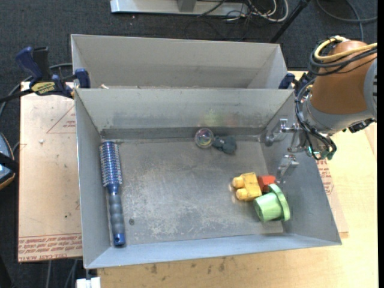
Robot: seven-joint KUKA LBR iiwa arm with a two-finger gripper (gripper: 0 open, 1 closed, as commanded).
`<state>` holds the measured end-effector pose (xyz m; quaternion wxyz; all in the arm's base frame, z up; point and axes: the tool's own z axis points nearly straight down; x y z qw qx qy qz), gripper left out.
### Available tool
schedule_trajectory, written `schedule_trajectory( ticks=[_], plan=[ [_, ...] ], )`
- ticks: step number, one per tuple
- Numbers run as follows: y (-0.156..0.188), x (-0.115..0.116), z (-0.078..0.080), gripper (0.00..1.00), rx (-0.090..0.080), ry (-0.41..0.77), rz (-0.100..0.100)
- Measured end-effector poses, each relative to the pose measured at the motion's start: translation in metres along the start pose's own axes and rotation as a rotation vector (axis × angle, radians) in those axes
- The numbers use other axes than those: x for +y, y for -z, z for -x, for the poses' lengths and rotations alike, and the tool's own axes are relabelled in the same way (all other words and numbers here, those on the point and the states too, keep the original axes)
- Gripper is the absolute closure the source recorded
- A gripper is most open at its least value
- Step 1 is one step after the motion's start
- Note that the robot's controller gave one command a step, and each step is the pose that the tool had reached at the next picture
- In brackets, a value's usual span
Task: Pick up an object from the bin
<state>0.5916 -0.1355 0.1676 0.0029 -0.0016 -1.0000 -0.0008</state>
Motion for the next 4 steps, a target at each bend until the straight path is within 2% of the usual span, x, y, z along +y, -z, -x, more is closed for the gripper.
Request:
schedule_trajectory(
  ticks=[1, 2, 3, 4],
  plan=[
    [-0.0969, -0.002, -0.0224, 0.0, -0.013, -0.014, -0.001],
    [-0.0928, -0.0022, -0.021, 1.0, -0.014, -0.011, -0.003],
    [-0.0943, -0.002, -0.0213, 0.0, -0.015, -0.012, -0.003],
    [-0.0928, -0.0023, -0.0212, 1.0, -0.013, -0.011, -0.003]
  ],
)
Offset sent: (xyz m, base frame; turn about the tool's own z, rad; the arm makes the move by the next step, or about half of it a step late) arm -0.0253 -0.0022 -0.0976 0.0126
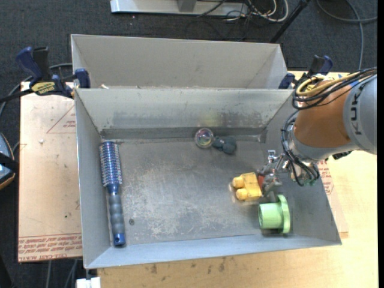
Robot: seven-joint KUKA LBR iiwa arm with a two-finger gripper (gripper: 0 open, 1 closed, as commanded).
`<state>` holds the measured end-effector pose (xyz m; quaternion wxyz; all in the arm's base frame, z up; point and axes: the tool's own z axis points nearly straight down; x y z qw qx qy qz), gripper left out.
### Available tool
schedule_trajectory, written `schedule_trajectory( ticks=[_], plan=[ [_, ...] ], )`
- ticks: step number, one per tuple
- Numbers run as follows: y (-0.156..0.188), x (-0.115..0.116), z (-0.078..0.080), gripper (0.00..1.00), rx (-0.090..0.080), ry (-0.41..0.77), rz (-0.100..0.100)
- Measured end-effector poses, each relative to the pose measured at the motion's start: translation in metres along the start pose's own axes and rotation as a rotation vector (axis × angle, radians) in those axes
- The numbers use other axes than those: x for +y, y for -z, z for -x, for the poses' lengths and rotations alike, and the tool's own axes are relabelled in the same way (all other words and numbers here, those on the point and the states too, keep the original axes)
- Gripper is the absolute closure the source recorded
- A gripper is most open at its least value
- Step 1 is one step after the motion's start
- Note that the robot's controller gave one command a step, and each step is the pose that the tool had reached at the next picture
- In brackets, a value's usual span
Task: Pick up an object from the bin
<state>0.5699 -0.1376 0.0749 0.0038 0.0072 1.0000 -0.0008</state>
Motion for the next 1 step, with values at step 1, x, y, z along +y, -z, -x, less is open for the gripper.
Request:
schedule_trajectory(
  ticks=[1],
  plan=[
    [0.1666, -0.0125, -0.0258, 1.0, -0.003, 0.17, -0.001]
  ],
)
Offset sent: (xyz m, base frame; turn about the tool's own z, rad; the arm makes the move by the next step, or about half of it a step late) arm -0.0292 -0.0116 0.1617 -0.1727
